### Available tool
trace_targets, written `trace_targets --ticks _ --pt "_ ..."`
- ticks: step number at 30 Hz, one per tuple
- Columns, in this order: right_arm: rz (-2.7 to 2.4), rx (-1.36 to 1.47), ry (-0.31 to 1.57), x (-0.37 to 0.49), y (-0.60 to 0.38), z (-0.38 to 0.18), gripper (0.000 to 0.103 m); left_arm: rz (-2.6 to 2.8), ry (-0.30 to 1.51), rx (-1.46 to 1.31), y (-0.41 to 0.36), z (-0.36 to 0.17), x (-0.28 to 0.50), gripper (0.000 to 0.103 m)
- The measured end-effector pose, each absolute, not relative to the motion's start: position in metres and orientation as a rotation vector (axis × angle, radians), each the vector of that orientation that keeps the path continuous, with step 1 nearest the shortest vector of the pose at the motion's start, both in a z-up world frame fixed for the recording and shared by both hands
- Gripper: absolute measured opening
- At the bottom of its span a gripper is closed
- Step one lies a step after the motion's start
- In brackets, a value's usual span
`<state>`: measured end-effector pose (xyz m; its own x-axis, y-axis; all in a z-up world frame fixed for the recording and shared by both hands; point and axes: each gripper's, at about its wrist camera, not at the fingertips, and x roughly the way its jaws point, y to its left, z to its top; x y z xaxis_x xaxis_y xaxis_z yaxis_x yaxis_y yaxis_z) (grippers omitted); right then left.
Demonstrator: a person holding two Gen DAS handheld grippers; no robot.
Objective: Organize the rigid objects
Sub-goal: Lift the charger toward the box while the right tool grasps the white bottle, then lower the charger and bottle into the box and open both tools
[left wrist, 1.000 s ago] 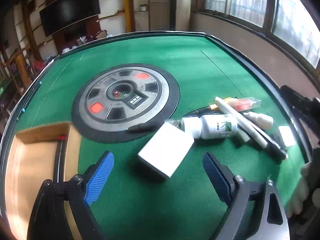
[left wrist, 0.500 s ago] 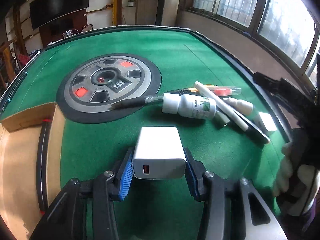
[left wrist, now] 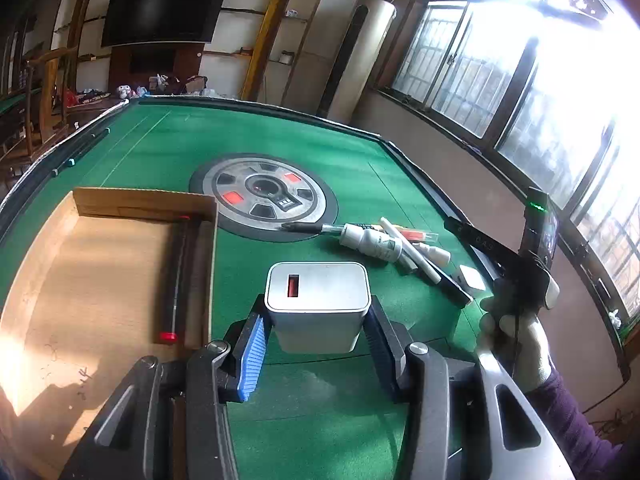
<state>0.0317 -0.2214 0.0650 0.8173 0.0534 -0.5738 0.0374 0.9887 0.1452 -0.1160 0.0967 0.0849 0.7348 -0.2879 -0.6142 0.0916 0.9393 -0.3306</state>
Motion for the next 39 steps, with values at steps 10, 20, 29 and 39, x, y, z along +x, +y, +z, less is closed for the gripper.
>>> trace_targets --ticks 10,20,29,39 --pt "0.324 -0.226 0.711 0.029 -0.115 0.075 0.095 -0.181 0.662 -0.353 0.151 0.087 -0.145 0.049" --pt "0.377 -0.527 0.863 0.057 -0.057 0.034 0.042 -0.1 0.638 -0.408 0.202 0.081 -0.167 0.049" --pt "0.421 -0.437 0.959 0.063 -0.045 0.024 0.036 -0.071 0.661 -0.447 0.222 0.07 -0.167 0.049" --pt "0.587 0.085 1.038 0.045 -0.074 0.06 0.035 -0.049 0.736 -0.385 0.24 0.071 -0.122 0.049"
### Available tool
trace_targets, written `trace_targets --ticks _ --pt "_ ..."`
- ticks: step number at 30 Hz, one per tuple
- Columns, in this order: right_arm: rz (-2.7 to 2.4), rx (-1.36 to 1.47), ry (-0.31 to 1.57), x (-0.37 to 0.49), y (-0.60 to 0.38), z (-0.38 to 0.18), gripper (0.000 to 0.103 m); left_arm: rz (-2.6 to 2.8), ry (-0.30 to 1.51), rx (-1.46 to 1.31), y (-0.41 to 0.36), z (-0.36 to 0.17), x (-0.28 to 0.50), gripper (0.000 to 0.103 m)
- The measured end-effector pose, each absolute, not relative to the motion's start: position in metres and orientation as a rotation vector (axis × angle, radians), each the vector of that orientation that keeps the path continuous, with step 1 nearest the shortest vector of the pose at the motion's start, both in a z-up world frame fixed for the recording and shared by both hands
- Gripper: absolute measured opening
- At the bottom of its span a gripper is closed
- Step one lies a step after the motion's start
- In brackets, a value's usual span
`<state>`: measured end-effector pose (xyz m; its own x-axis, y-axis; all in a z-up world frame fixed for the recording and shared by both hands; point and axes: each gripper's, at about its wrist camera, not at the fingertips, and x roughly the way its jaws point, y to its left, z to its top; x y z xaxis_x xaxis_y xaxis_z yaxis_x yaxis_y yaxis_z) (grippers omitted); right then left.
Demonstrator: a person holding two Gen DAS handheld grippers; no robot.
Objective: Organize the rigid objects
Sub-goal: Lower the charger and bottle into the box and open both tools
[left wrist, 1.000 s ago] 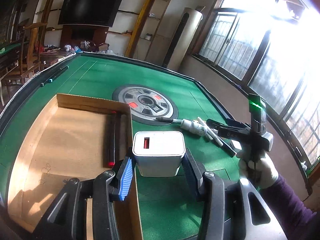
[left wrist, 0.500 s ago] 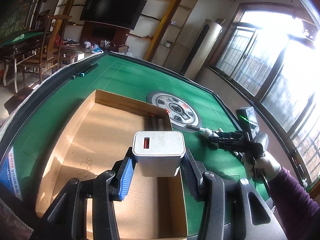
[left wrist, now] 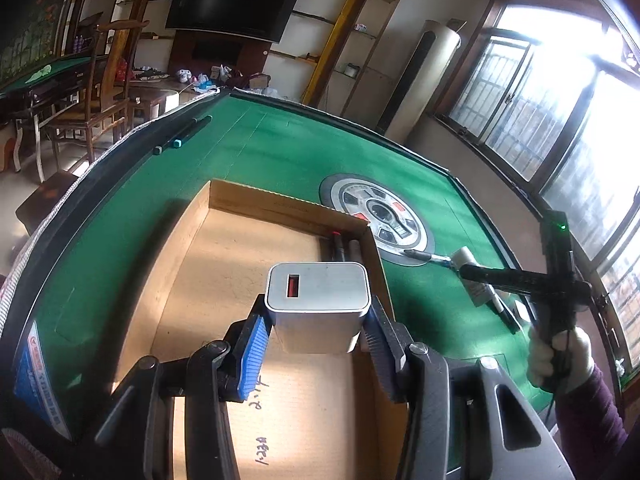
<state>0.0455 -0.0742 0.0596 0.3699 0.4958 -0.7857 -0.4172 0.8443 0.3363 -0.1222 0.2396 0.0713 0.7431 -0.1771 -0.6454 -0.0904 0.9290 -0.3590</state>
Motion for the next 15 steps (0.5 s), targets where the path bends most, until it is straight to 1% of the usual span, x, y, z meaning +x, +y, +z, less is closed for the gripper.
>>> trace_targets --ticks 4,8,11,15 --pt "0.688 0.192 1.084 0.042 -0.043 0.066 0.035 -0.048 0.798 -0.364 0.246 0.065 -0.096 0.049" --pt "0.777 0.261 1.147 0.04 0.006 0.063 0.035 -0.043 0.843 -0.364 0.252 0.06 -0.087 0.049" --pt "0.794 0.223 1.159 0.036 0.047 0.061 0.035 -0.052 0.875 -0.364 0.257 0.059 -0.088 0.049" --pt "0.774 0.169 1.182 0.036 0.091 0.052 0.036 -0.053 0.971 -0.383 0.267 0.045 -0.069 0.049"
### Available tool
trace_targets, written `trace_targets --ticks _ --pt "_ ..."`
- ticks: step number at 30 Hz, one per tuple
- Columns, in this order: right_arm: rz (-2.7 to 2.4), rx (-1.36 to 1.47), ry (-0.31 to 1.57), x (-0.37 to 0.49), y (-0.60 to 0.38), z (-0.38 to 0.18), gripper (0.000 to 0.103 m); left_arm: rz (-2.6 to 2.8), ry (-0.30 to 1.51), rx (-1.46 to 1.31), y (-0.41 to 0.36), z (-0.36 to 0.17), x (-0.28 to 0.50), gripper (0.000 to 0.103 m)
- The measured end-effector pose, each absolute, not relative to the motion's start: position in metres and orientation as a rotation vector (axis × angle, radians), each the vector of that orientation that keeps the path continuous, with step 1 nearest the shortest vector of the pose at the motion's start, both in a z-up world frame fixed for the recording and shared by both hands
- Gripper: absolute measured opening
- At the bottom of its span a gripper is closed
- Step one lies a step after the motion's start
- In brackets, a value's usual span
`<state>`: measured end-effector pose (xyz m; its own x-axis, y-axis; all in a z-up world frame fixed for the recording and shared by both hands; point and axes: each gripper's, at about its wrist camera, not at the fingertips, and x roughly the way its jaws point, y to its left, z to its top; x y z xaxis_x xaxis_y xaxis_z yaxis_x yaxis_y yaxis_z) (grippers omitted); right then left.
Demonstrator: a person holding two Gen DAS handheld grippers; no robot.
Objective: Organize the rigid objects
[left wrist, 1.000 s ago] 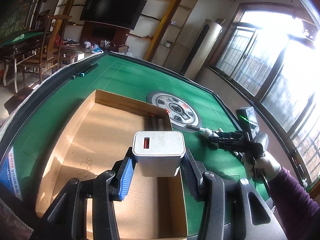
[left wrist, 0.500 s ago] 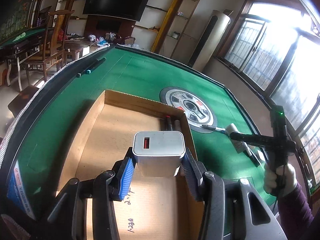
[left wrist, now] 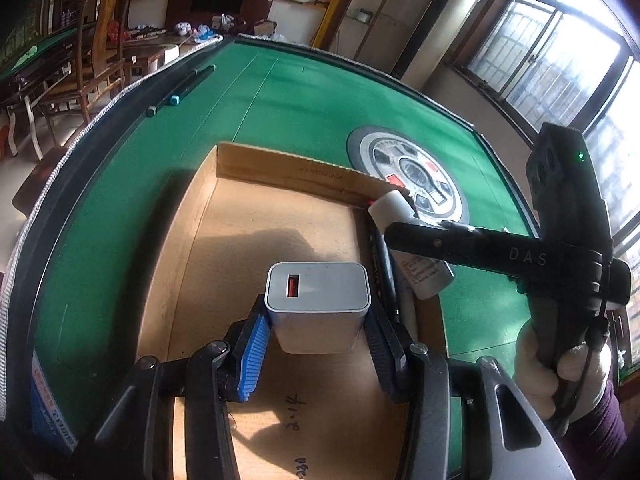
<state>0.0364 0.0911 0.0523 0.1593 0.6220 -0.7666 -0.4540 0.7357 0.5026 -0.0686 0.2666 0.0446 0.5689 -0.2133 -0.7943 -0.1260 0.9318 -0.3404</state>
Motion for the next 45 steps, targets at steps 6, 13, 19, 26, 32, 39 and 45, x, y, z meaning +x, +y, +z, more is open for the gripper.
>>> trace_targets --ticks 6,13,19,26,32,39,45 --pt "0.661 0.145 1.205 0.051 0.114 0.034 0.036 -0.058 1.021 -0.49 0.29 0.028 -0.023 0.049" --pt "0.622 0.179 1.161 0.057 0.107 0.04 0.039 -0.051 0.998 -0.641 0.3 0.007 0.002 0.049" --pt "0.621 0.106 1.019 0.032 0.079 0.067 0.043 -0.042 0.875 -0.573 0.283 0.046 -0.027 0.057" --pt "0.419 -0.037 0.696 -0.019 0.005 0.096 0.074 0.006 0.662 -0.448 0.215 0.099 -0.118 0.082" --pt "0.313 -0.05 0.675 -0.022 -0.055 0.068 0.075 -0.034 0.617 -0.435 0.137 0.097 -0.157 0.087" --pt "0.351 0.046 0.775 -0.022 -0.08 0.042 0.074 -0.065 0.621 -0.28 0.071 0.099 -0.168 0.086" --pt "0.343 0.041 0.787 -0.025 -0.08 0.038 0.075 -0.073 0.643 -0.23 0.049 0.096 -0.172 0.086"
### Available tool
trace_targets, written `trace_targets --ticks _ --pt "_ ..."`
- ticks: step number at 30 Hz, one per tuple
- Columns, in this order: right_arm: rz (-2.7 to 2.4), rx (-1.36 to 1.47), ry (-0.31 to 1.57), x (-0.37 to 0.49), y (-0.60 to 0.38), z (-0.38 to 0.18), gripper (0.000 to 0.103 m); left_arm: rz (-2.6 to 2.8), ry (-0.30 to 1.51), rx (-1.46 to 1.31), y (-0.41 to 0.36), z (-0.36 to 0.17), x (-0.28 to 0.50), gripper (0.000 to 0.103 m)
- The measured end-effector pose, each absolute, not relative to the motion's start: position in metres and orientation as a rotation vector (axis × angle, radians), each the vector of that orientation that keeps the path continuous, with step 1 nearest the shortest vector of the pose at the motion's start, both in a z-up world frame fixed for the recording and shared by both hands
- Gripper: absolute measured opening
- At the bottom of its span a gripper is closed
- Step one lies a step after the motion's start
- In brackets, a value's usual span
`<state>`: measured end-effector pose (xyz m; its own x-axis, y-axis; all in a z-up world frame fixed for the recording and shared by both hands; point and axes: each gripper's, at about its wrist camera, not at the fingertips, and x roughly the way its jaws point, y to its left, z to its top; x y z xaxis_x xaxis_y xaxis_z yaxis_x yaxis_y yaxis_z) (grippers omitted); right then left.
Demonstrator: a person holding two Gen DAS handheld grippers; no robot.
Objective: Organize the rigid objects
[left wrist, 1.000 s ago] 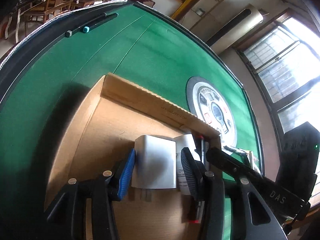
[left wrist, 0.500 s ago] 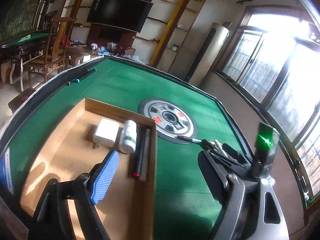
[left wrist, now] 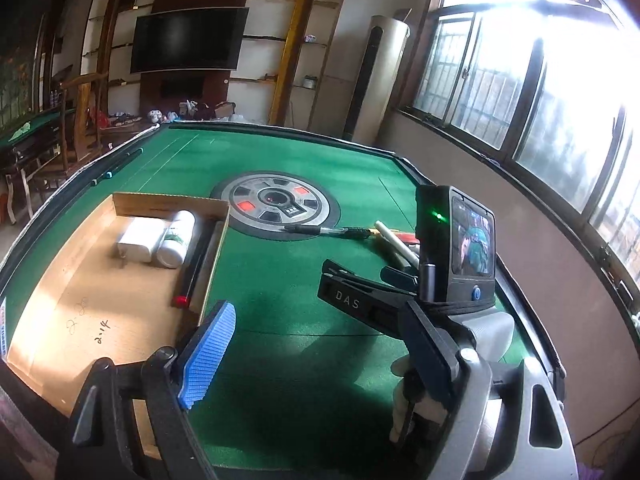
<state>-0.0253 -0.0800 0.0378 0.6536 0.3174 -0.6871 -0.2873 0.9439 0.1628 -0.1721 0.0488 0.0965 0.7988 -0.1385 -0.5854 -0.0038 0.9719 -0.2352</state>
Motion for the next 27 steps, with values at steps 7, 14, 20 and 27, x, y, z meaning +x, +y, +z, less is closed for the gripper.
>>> trace_targets --ticks 7,14,20,27 --pt "0.323 0.05 0.824 -0.02 -0.083 0.031 0.076 -0.106 0.659 -0.219 0.042 0.092 -0.175 0.086" --pt "0.312 0.072 0.873 -0.013 -0.085 0.024 0.076 -0.106 0.652 -0.249 0.052 0.088 -0.175 0.086" --pt "0.309 0.081 0.905 -0.009 -0.086 0.018 0.076 -0.132 0.676 -0.255 0.053 0.081 -0.17 0.086" --pt "0.311 0.081 0.905 -0.01 -0.086 0.019 0.077 -0.131 0.682 -0.265 0.054 0.079 -0.168 0.086"
